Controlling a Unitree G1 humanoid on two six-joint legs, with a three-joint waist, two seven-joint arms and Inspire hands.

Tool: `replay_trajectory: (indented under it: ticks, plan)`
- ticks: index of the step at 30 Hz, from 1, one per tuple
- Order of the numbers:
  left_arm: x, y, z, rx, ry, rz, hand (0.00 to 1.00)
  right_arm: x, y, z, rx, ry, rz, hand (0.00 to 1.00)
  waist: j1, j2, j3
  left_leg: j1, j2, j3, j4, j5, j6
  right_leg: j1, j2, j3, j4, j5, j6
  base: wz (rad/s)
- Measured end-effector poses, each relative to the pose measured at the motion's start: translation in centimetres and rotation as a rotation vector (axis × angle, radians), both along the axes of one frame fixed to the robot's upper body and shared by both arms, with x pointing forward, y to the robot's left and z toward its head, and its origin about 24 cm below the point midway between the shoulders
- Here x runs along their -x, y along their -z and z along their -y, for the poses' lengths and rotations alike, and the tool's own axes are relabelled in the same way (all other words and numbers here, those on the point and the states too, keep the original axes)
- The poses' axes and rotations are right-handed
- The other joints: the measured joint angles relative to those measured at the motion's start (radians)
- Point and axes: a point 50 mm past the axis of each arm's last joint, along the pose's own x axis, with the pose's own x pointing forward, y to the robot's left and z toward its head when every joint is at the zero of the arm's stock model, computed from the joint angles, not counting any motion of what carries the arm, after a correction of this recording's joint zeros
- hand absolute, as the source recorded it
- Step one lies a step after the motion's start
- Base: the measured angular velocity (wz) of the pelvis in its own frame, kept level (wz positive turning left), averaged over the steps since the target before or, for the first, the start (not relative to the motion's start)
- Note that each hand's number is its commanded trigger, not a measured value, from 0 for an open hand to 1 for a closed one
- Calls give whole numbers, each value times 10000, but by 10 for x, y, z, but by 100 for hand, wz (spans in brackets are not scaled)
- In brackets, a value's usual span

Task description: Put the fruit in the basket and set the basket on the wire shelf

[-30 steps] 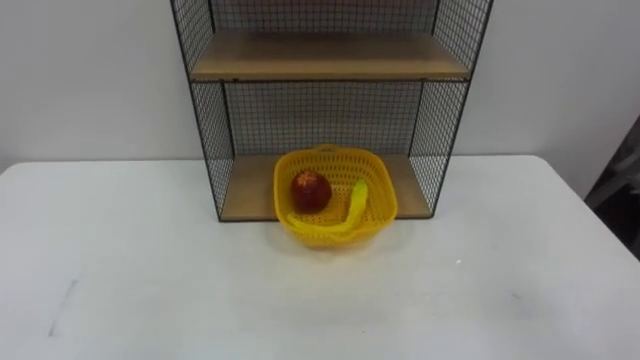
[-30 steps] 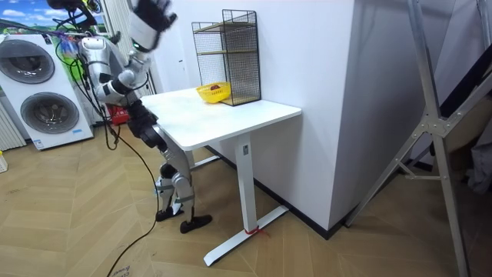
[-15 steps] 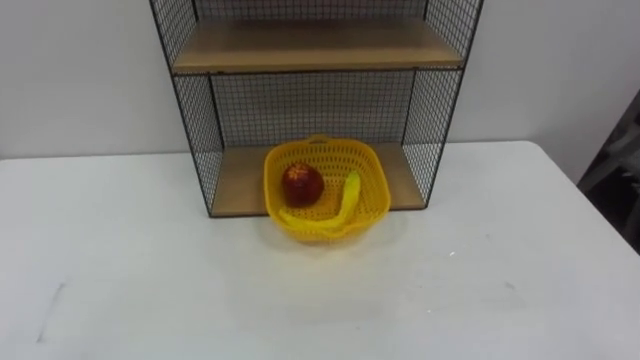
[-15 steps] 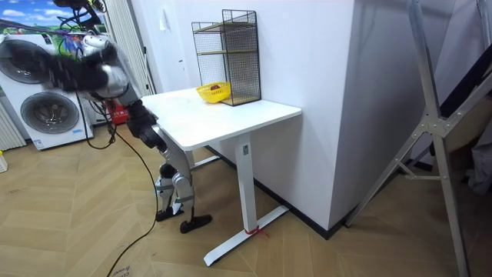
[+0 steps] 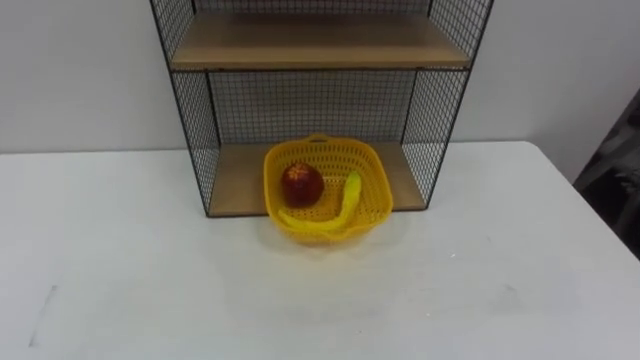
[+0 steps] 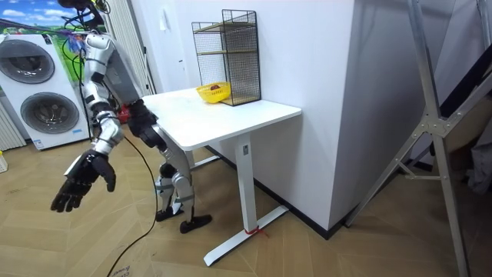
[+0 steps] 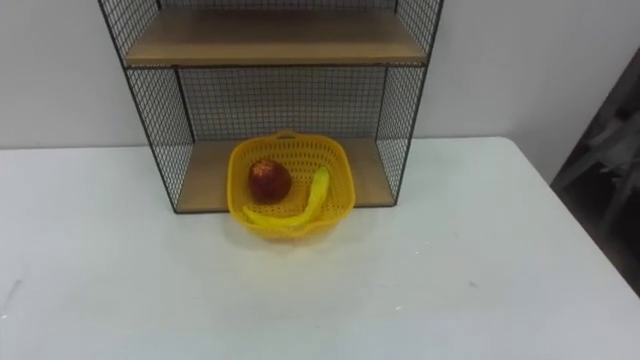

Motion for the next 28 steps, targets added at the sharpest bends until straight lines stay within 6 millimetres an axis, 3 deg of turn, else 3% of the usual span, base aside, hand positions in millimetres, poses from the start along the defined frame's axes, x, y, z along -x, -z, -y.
replay_trajectory:
  ticks: [3,6,8,10,12,15,19,21,23,28]
  plan:
    - [8,24,24,1592,527,-292,0,-7,15,-13,-1301,-915,-675,0,17,11,3,65,-14,97,-66,0,0,16,23,157,-8,8,14,-6]
    - [23,48,59,3736,1715,-633,0,-21,31,-23,-2728,-3020,-1153,0,83,79,16,307,28,319,-269,1,-1,148,103,430,-130,25,36,-21]
    - [39,57,79,5499,3323,-1280,0,-33,42,-30,-4191,-5610,-1744,0,69,173,32,554,37,304,-414,1,-1,409,186,559,-327,29,42,-7]
    - [34,64,86,6767,5159,-1724,0,-36,48,-35,-5404,-7798,-2276,0,-9,194,37,726,58,301,-568,3,-5,603,172,543,-519,26,46,23]
    - [24,71,90,7904,7413,-2200,0,-46,54,-38,-6528,-9908,-2714,0,-3,195,38,814,70,398,-722,25,-42,681,172,702,-564,19,57,26]
    - [-11,87,102,9861,11732,-3169,0,-71,66,-46,-8378,-13403,-3135,0,72,291,98,1011,156,590,-960,106,-180,812,214,791,-746,23,50,-3]
    - [-50,98,110,10792,15221,-4291,0,-94,75,-54,-9571,-15443,-2908,0,35,335,155,1093,155,515,-950,178,-270,900,262,793,-747,64,-14,-3]
    - [-69,100,111,10730,16014,-4394,0,-104,77,-55,-9941,-15967,-2810,0,45,343,210,1098,155,503,-952,413,-157,884,294,805,-688,99,-66,-2]
    - [-83,101,111,10666,16669,-4533,0,-107,78,-57,-10410,-16464,-2856,0,40,327,242,1104,155,505,-950,435,-131,878,304,804,-689,100,-68,-7]
    - [-88,102,116,11052,17555,-5075,0,-111,80,-63,-11302,-17506,-3477,0,47,312,273,950,160,545,-946,435,-125,703,380,939,-710,102,-70,-9]
